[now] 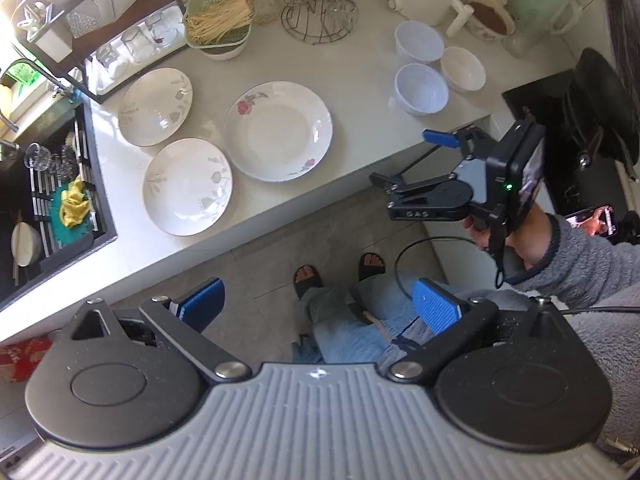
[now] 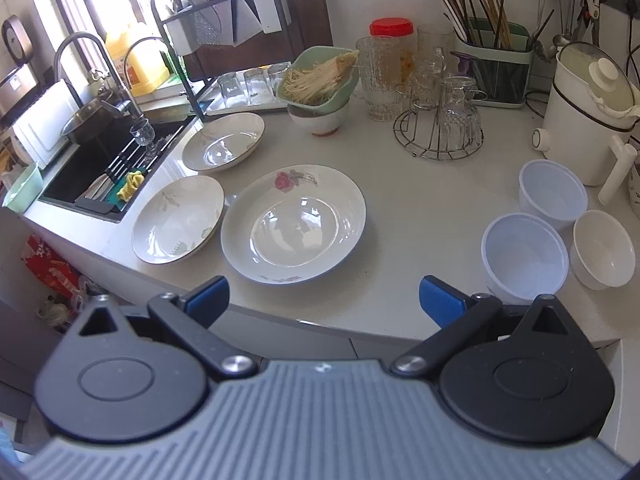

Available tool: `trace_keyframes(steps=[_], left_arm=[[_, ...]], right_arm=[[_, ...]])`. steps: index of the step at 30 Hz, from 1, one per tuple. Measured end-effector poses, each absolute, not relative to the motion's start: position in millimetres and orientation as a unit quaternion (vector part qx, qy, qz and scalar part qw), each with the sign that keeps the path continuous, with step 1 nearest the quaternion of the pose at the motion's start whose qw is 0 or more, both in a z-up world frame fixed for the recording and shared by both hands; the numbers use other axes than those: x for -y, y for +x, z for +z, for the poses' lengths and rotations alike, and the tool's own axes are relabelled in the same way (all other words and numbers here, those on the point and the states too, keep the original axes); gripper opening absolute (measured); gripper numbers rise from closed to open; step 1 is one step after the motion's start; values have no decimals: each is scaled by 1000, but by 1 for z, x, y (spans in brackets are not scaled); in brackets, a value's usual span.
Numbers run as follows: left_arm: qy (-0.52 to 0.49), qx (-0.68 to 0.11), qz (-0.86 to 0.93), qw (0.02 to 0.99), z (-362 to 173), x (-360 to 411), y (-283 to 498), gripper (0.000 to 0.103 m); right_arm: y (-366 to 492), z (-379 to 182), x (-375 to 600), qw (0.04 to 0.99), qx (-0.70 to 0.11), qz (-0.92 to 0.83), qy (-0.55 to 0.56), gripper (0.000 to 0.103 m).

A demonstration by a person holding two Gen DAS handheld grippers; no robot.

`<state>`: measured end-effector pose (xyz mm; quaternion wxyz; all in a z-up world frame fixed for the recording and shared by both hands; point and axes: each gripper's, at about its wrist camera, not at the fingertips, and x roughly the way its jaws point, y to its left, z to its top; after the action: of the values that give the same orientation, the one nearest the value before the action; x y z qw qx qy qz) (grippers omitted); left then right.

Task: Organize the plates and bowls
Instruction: 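Move both grippers toward the orange-rimmed leaf-pattern plate beside the rose plate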

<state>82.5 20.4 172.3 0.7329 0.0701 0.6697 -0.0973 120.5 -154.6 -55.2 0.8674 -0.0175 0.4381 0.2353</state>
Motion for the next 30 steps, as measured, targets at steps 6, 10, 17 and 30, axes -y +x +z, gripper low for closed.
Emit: trace_keyframes(steps=[6, 10, 17, 30], left_arm=[[78, -667, -75, 737, 173, -18, 90, 102], [75, -670, -68, 735, 169, -19, 94, 102], [67, -670, -38, 738, 165, -23, 101, 102], [30, -656, -17, 754, 167, -40, 109, 102]], right_arm=[[123, -56, 162, 868, -441, 229, -16, 103], [124, -56, 166, 868, -441, 227, -18, 103], [130, -61, 169, 866, -448, 224, -22, 103], [144, -63, 160, 862, -446, 241, -33, 103]])
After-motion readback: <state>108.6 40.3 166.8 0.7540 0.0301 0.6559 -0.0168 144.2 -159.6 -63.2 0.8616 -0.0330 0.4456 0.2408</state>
